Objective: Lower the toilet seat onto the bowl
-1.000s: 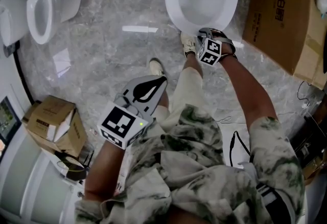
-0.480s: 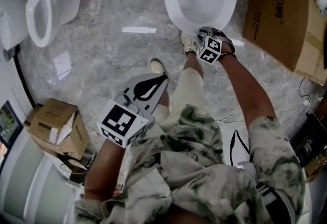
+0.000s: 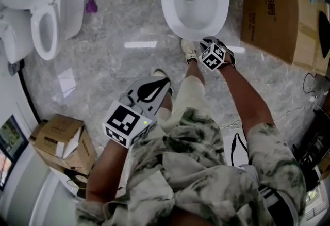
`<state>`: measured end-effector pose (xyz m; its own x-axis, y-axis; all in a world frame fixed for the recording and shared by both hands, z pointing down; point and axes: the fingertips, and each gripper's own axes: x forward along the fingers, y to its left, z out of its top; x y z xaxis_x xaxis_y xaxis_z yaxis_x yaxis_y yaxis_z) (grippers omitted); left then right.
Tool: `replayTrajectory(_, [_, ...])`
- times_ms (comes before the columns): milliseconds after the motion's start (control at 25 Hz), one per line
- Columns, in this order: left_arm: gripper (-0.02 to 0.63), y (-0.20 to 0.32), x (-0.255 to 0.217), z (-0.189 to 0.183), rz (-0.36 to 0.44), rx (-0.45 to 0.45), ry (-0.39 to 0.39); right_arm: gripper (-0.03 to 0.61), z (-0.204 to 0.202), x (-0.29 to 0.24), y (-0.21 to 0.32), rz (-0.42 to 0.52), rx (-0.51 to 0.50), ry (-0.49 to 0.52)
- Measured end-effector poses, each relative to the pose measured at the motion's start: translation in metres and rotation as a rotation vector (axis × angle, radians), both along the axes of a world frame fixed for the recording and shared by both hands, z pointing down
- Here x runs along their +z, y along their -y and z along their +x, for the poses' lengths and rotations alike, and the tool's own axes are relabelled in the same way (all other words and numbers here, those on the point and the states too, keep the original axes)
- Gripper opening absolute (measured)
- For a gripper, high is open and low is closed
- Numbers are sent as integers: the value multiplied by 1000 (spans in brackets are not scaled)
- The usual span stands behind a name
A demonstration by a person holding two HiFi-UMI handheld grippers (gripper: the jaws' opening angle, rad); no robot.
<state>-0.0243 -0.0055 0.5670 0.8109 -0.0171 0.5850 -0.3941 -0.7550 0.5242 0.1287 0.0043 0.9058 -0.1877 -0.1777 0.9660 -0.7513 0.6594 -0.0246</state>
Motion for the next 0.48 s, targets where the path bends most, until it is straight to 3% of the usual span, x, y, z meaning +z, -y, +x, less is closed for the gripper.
replayTrajectory(240, [21,-17,-33,-11,55,39,-32,107,-5,-88,-11,137,259,112])
replayTrajectory(480, [21,-49,-81,-40,139,77,-87,84,-37,-214,-49,320,375,185])
